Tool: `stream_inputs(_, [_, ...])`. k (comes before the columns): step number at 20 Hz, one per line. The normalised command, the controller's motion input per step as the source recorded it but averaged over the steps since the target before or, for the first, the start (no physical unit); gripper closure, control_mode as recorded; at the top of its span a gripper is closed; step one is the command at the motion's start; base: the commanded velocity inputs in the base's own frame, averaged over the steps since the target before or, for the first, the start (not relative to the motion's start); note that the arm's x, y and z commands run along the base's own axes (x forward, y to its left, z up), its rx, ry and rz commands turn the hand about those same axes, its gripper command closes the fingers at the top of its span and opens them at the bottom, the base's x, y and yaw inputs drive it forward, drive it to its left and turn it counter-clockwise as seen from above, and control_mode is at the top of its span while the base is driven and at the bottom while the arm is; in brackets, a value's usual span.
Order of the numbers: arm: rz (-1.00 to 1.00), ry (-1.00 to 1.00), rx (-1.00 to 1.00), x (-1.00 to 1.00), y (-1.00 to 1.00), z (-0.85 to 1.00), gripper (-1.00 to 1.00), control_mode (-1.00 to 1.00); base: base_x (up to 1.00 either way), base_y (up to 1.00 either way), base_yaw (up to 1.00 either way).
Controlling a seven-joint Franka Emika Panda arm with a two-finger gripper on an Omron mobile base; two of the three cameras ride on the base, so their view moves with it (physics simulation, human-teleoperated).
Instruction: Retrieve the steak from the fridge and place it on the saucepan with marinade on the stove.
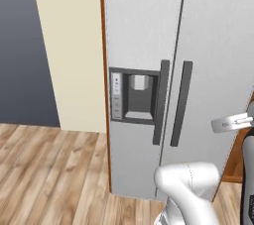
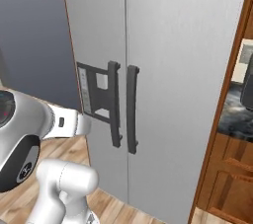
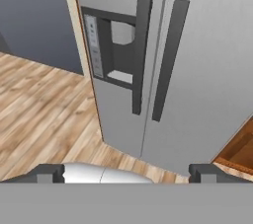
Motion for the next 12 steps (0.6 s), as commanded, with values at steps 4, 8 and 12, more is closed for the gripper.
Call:
stream_inputs(4, [0.0, 0.0, 0.0, 0.0, 0.0, 0.0, -1.0, 1.0, -0.37, 0.14, -0.05])
stream_inputs(8, [0.0, 0.0, 0.0, 0.0, 0.0, 0.0, -1.0, 1.0, -0.35, 0.06, -0.15])
stream_inputs(12, [0.0, 0.0, 0.0, 0.0, 0.0, 0.0, -1.0, 1.0, -0.11, 0.0, -0.28])
